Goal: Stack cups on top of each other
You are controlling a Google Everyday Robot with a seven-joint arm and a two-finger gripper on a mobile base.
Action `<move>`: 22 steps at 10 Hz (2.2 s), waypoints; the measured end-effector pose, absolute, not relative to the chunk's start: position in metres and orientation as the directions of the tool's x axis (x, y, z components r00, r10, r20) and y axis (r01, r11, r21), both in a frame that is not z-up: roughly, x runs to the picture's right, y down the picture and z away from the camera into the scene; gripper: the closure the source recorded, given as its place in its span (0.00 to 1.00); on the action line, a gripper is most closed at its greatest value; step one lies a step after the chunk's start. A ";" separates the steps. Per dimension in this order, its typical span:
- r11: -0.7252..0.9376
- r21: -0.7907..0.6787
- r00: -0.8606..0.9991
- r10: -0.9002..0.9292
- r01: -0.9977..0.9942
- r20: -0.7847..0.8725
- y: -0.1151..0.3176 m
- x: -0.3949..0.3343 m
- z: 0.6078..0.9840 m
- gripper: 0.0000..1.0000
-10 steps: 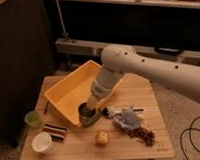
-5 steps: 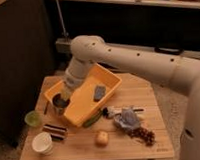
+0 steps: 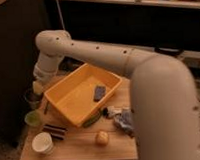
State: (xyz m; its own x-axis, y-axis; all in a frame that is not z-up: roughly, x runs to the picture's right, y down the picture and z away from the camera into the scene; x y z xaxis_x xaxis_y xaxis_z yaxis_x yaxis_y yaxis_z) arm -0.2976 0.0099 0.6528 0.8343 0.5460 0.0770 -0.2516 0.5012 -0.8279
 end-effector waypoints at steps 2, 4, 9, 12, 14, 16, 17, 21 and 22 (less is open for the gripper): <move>0.508 -0.830 0.844 0.530 -0.232 0.089 0.003 -0.341 0.669 1.00; 0.512 -0.833 0.860 0.503 -0.210 0.093 0.005 -0.387 0.692 1.00; 0.505 -0.840 0.881 0.467 -0.199 0.072 0.035 -0.419 0.748 1.00; 0.502 -0.838 0.886 0.461 -0.212 0.052 0.047 -0.381 0.751 1.00; 0.501 -0.836 0.897 0.441 -0.225 0.023 0.062 -0.348 0.757 1.00; 0.499 -0.839 0.910 0.415 -0.215 0.014 0.074 -0.343 0.760 1.00; 0.496 -0.844 0.915 0.403 -0.207 0.013 0.080 -0.345 0.762 1.00; 0.490 -0.850 0.921 0.388 -0.193 0.015 0.081 -0.348 0.755 1.00; 0.490 -0.851 0.924 0.383 -0.191 0.013 0.081 -0.349 0.755 1.00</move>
State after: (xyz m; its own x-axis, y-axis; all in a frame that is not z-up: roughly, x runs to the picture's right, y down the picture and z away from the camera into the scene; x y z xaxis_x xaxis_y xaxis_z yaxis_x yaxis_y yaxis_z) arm -0.3489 0.0815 0.7550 0.9236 0.3830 0.0129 -0.1912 0.4895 -0.8508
